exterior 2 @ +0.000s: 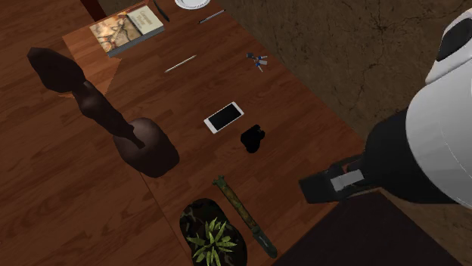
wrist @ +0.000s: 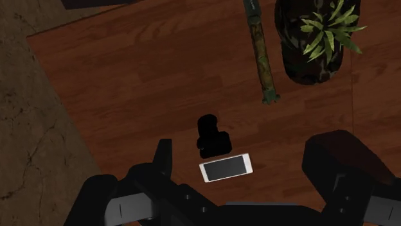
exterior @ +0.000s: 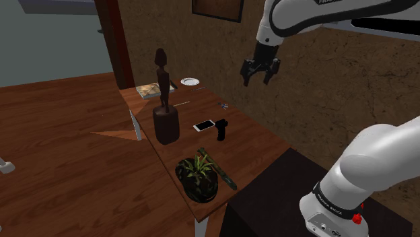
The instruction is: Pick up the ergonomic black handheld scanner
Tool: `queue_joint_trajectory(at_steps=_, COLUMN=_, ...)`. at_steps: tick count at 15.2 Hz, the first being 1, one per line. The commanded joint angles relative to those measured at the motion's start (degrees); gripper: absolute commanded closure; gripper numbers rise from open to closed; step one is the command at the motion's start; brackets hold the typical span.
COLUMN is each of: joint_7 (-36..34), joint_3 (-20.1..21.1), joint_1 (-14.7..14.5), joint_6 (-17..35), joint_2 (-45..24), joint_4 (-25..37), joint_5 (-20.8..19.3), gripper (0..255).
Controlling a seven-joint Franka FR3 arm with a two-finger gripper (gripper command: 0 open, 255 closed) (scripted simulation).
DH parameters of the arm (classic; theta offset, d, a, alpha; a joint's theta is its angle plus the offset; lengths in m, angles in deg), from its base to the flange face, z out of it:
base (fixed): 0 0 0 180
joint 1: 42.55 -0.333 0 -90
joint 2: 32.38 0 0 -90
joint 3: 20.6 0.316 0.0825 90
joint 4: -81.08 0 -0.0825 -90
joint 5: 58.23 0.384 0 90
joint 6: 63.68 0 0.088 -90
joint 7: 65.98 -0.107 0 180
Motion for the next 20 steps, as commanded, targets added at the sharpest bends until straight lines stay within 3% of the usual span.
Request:
queue_joint_trajectory(at_steps=1, joint_7=-2.7, joint_3=0.4, joint_1=0.7, joint_6=3.4, joint_2=-3.6, joint_4=-0.1, joint_5=0.2, gripper=0)
queue_joint_trajectory(at_steps=10, joint_7=-14.0, joint_3=1.2, joint_1=3.5, joint_6=16.4, joint_2=-21.7, joint_4=3.5, joint_5=0.1, gripper=0)
queue_joint_trajectory(at_steps=20, joint_7=-24.9, joint_3=-0.4, joint_1=5.2, joint_6=26.2, joint_2=-43.0, joint_4=13.4, joint_5=0.1, gripper=0)
